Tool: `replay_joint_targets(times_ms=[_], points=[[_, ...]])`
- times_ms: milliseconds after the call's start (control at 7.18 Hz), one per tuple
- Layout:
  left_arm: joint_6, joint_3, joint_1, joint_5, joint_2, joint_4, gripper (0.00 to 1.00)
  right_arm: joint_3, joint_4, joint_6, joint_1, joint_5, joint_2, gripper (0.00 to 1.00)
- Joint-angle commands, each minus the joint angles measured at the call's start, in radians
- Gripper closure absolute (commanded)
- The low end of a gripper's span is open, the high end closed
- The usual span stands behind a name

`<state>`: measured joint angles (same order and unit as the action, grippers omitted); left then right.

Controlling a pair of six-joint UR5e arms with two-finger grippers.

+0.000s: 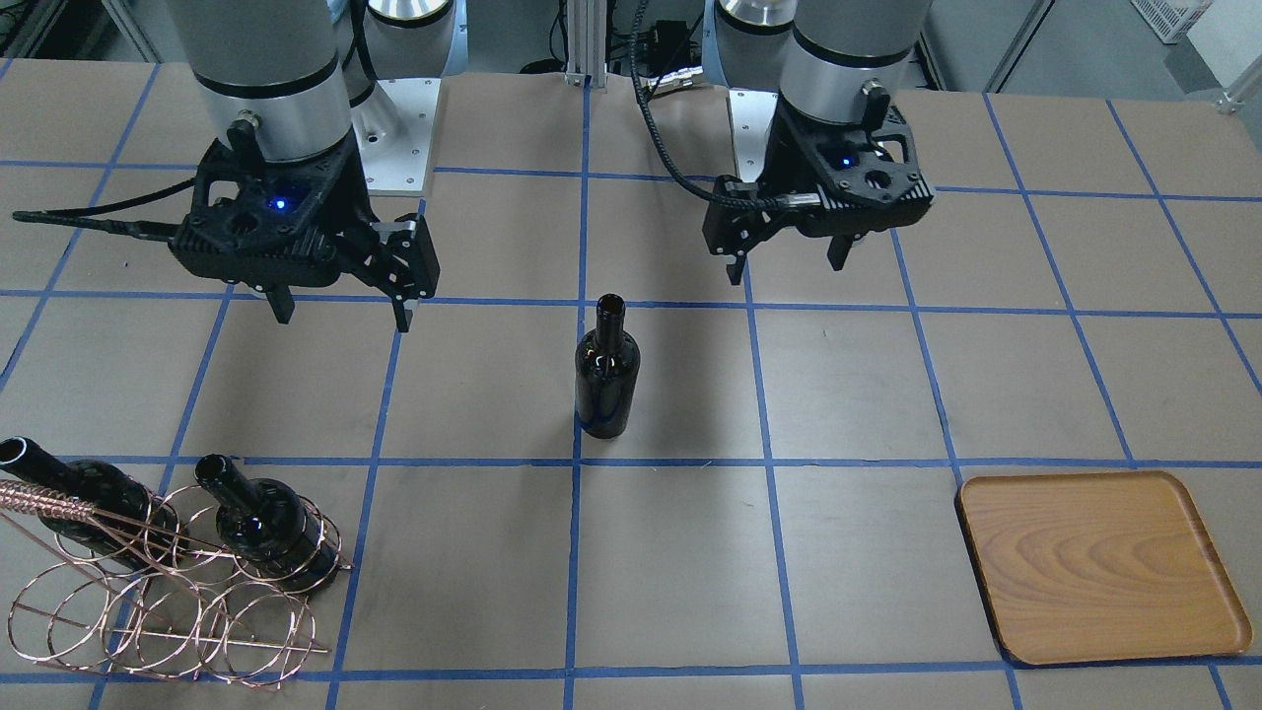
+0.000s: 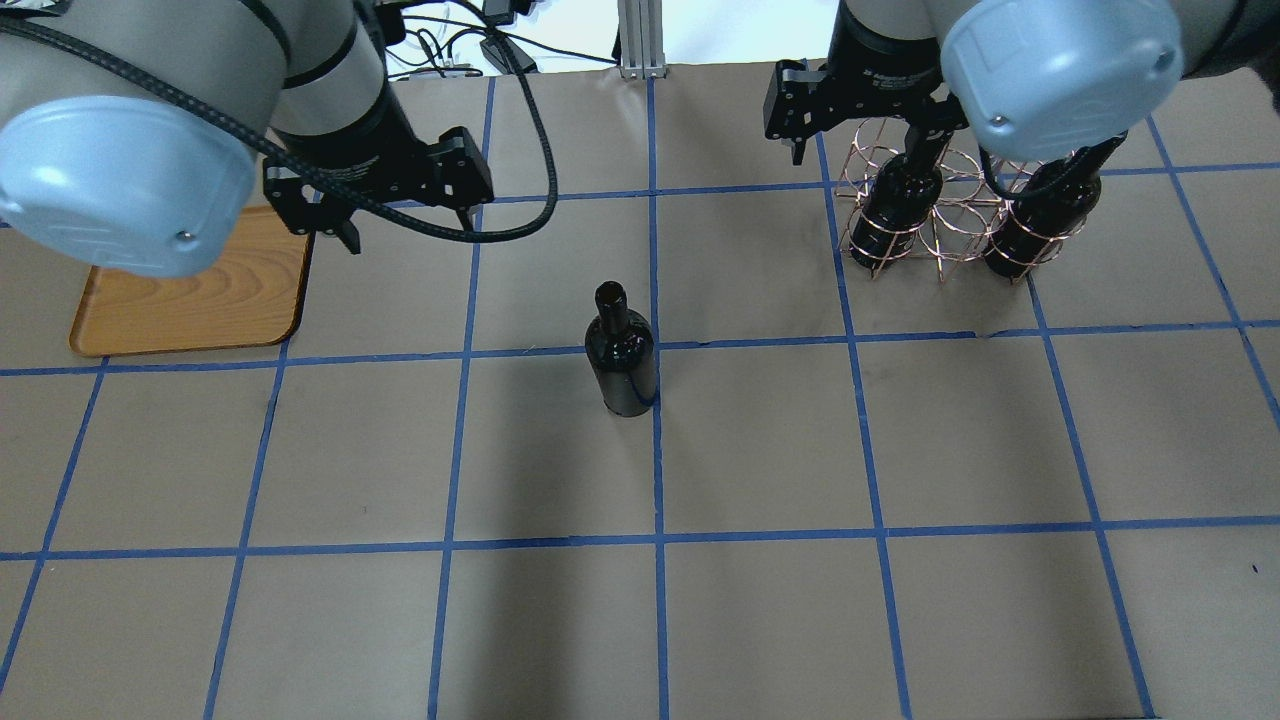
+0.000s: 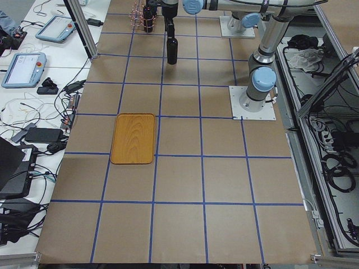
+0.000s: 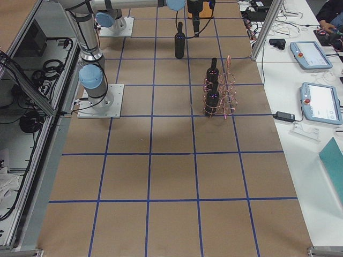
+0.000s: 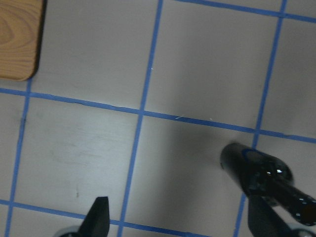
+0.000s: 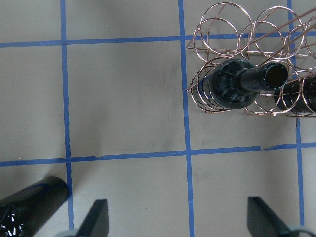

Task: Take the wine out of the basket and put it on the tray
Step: 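Move the left gripper to the standing bottle while the right arm withdraws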

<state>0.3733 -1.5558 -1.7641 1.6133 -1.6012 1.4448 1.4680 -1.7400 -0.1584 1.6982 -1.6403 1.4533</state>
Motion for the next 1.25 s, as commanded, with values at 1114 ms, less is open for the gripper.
replay_joint_targets(times_ms=[1114], points=[[0.282,-0.052,-0.167,-0.069,-0.197,-0.150,0.00,0.015,0.106,0.120,-0.066,0.031,0.022,0.00]])
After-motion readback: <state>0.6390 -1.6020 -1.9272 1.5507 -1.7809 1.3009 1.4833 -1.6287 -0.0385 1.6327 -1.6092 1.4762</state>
